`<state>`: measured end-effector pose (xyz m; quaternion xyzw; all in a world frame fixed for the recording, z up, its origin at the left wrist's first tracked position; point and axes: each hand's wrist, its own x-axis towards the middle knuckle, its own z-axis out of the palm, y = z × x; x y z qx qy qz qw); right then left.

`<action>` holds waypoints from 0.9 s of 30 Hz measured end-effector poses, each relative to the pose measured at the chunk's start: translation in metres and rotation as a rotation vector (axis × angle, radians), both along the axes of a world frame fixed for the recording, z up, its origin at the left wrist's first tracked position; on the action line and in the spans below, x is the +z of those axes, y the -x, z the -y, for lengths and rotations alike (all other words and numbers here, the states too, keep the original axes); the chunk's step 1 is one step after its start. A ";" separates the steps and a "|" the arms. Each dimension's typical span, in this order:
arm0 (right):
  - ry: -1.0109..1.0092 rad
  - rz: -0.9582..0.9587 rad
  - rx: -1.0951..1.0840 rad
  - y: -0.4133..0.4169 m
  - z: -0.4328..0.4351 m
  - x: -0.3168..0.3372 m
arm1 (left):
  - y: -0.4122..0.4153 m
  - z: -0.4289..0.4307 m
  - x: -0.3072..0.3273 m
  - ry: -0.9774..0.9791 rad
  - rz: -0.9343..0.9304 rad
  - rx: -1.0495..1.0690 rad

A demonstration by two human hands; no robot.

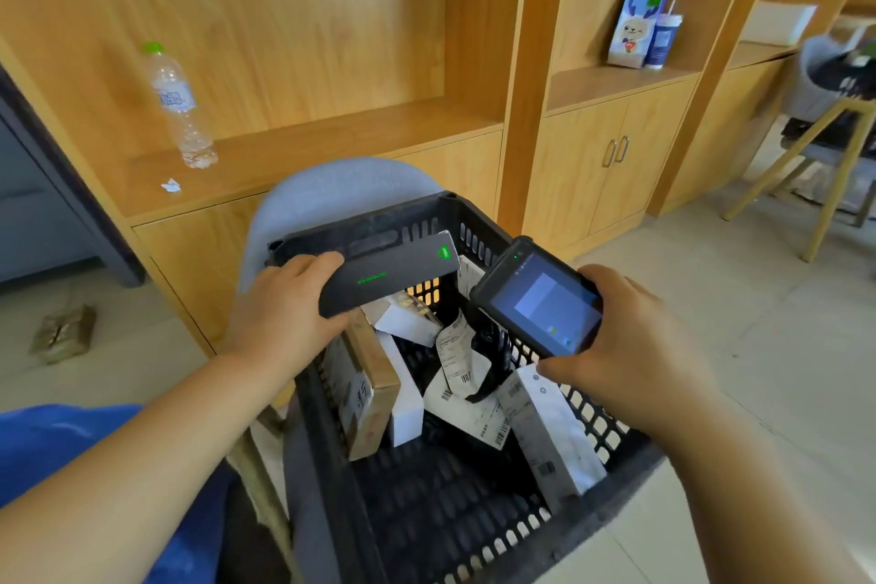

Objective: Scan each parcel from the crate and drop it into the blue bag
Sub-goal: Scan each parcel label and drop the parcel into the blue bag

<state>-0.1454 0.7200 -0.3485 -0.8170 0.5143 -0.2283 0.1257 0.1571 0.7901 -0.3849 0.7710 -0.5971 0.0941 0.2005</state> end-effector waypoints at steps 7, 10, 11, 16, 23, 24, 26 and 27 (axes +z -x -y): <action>-0.008 0.073 0.022 0.020 -0.062 0.000 | 0.041 -0.101 0.007 0.001 0.078 0.061; -0.014 0.086 0.058 0.023 -0.087 0.001 | 0.051 -0.133 -0.001 -0.020 0.068 0.067; -0.018 0.077 0.067 0.023 -0.094 0.001 | 0.053 -0.141 -0.004 -0.021 0.037 0.069; -0.041 0.055 0.103 0.024 -0.125 0.000 | 0.061 -0.165 -0.008 -0.044 -0.144 0.086; -0.026 0.078 0.099 0.029 -0.138 0.003 | 0.066 -0.171 -0.011 -0.316 -0.041 0.110; -0.020 0.078 0.095 0.029 -0.138 0.003 | 0.067 -0.171 -0.012 -0.328 -0.043 0.116; -0.013 0.077 0.091 0.031 -0.137 0.002 | 0.069 -0.170 -0.016 -0.329 -0.055 0.121; -0.011 0.073 0.089 0.032 -0.137 0.002 | 0.069 -0.170 -0.018 -0.318 -0.076 0.118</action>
